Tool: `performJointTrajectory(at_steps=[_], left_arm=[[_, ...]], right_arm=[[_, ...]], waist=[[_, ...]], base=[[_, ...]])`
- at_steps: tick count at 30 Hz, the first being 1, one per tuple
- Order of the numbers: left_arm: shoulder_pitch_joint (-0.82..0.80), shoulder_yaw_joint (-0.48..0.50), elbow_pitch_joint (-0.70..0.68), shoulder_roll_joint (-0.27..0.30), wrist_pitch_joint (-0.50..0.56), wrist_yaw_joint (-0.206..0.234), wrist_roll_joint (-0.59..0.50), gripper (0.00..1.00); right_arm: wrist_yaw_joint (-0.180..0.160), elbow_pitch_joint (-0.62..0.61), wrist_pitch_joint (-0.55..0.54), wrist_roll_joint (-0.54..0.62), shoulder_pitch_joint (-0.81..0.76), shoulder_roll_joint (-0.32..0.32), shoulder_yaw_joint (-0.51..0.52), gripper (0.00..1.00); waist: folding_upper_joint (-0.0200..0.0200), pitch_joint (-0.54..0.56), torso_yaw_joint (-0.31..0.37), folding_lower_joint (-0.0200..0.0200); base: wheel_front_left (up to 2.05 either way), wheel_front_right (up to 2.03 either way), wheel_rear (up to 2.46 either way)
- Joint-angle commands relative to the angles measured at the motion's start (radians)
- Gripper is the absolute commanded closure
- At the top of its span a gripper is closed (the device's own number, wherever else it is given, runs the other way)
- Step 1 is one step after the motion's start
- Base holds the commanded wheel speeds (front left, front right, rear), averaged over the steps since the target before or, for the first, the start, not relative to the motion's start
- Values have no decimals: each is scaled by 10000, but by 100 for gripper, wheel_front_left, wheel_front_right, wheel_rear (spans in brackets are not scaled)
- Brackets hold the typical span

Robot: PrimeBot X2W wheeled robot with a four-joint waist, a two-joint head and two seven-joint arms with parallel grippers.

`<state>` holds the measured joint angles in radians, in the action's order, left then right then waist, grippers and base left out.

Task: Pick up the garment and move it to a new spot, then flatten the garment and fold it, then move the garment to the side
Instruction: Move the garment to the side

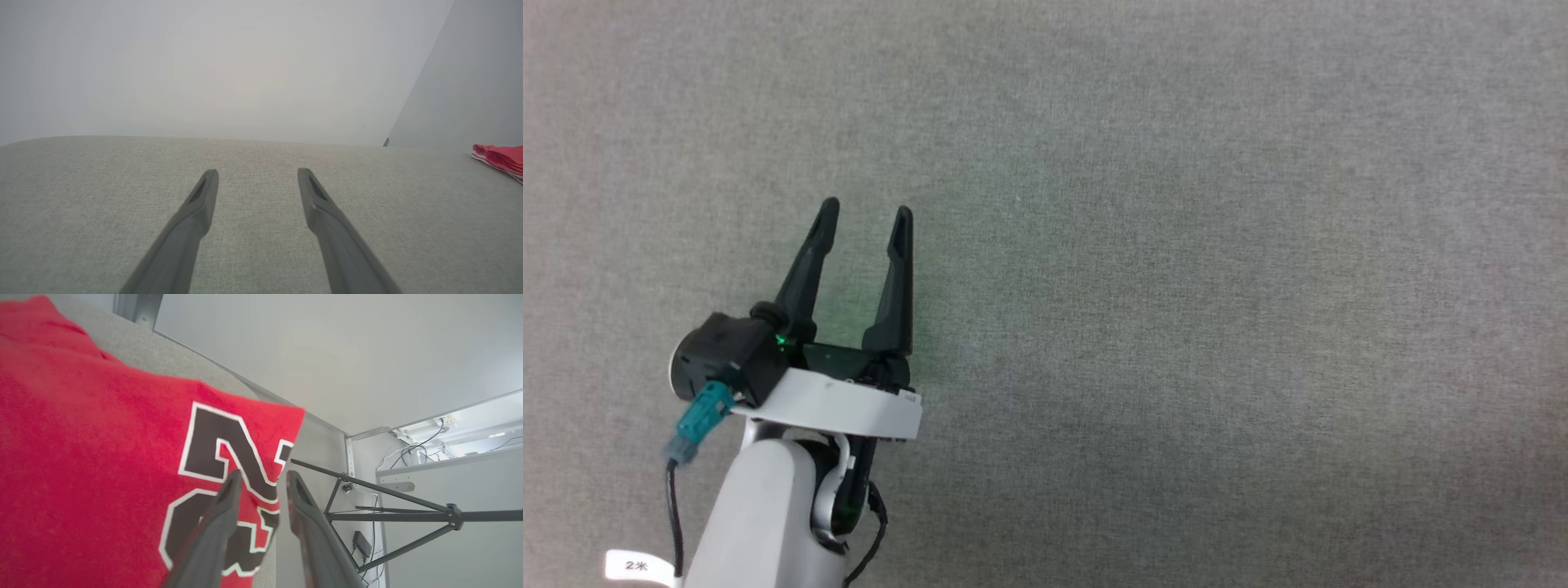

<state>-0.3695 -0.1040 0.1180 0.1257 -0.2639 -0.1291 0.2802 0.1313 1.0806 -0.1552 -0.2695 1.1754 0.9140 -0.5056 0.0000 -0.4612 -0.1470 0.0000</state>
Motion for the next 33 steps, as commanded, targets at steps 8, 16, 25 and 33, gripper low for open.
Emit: performJointTrajectory(at_steps=[8,16,25,33], left_arm=[[297,194,126,-48,7,-28,-53,0],[929,563,108,-107,7,-28,-142,0],[1725,1062,31,-18,8,-28,-210,0],[2304,1573,-136,24,8,-28,-345,0]], right_arm=[[-11,491,1076,539,248,-349,58,0],[-11,745,2405,457,-323,-1113,211,0],[-11,330,3982,-51,-1210,-1995,610,0],[-11,-2368,4205,-430,-3105,-3034,2193,0]], waist=[[0,735,201,0],[0,1730,381,0],[0,2692,662,0],[0,3260,997,0]], base=[[0,0,0],[0,0,0],[0,0,0],[0,0,0]])
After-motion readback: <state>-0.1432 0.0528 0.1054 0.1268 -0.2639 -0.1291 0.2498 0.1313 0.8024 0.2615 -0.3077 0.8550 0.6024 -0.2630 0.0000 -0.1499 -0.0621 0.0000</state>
